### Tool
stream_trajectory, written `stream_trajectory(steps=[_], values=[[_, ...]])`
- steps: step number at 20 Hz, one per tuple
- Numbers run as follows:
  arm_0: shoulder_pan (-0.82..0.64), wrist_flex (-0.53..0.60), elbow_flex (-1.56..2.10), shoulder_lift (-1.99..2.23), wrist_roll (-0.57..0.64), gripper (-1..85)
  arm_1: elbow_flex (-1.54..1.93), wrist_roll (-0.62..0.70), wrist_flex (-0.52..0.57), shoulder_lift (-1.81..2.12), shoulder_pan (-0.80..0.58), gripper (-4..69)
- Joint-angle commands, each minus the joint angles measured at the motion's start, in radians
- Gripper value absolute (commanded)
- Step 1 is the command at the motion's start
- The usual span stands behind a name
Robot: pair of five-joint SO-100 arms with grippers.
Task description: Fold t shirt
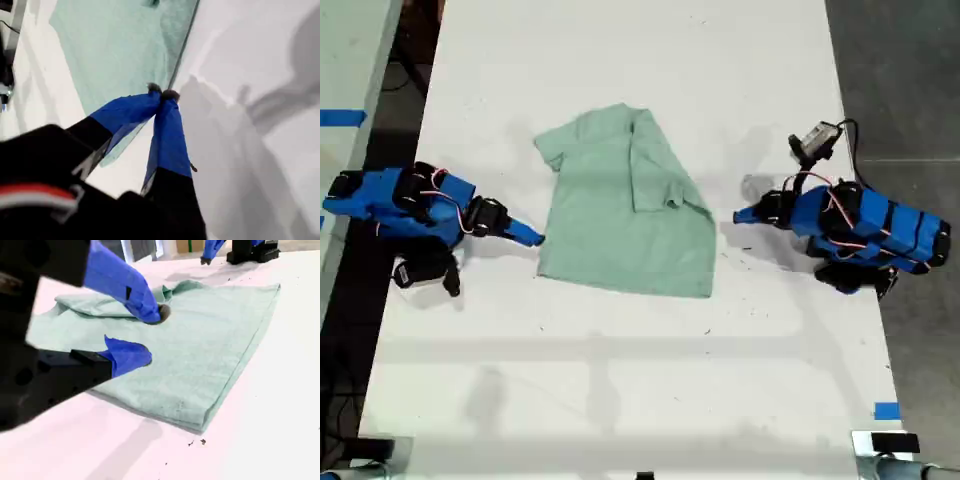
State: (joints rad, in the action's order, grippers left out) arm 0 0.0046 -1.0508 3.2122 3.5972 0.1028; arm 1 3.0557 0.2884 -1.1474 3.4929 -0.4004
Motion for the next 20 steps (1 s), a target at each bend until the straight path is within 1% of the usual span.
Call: stream_trajectory(steps=[1, 3, 4, 5, 8, 9, 10, 11, 12, 15, 18, 20], values=[[-0.282, 0.112, -0.052, -0.003, 0.041, -0.1, 0.055, -0.025, -0.011, 0.018, -0.009, 0.7], [-0.328, 0.106, -0.212, -0.169, 0.063, -0.2, 0.055, -0.021, -0.009, 0.018, -0.014, 0.7], [-0.385, 0.104, -0.35, -0.376, 0.115, -0.2, 0.055, -0.021, -0.009, 0.018, -0.015, 0.7], [-0.449, 0.097, -0.497, -0.601, 0.192, 0.1, 0.055, -0.021, -0.009, 0.018, -0.017, 0.7], [-0.678, 0.017, -0.873, -1.077, 0.426, 9.8, 0.055, -0.025, -0.011, 0.018, -0.008, 0.7], [-0.747, -0.008, -0.968, -1.206, 0.503, 15.9, 0.055, -0.025, -0.012, 0.018, -0.008, 0.7], [-0.813, -0.044, -1.066, -1.341, 0.549, 9.8, 0.055, -0.025, -0.012, 0.018, -0.012, 0.7], [-0.868, -0.075, -1.147, -1.46, 0.589, 6.6, 0.055, -0.025, -0.012, 0.018, -0.014, 0.7], [-0.922, -0.095, -1.216, -1.554, 0.617, 6.2, 0.055, -0.023, -0.012, 0.018, -0.014, 0.7], [-1.042, -0.133, -1.382, -1.778, 0.666, 11.9, 0.055, -0.023, -0.012, 0.018, -0.011, 0.7], [-1.094, -0.167, -1.485, -1.937, 0.673, 13.9, 0.054, -0.023, -0.012, 0.018, -0.011, 0.7], [-1.095, -0.172, -1.534, -2.025, 0.681, 13.9, 0.054, -0.021, -0.012, 0.018, -0.011, 0.7]])
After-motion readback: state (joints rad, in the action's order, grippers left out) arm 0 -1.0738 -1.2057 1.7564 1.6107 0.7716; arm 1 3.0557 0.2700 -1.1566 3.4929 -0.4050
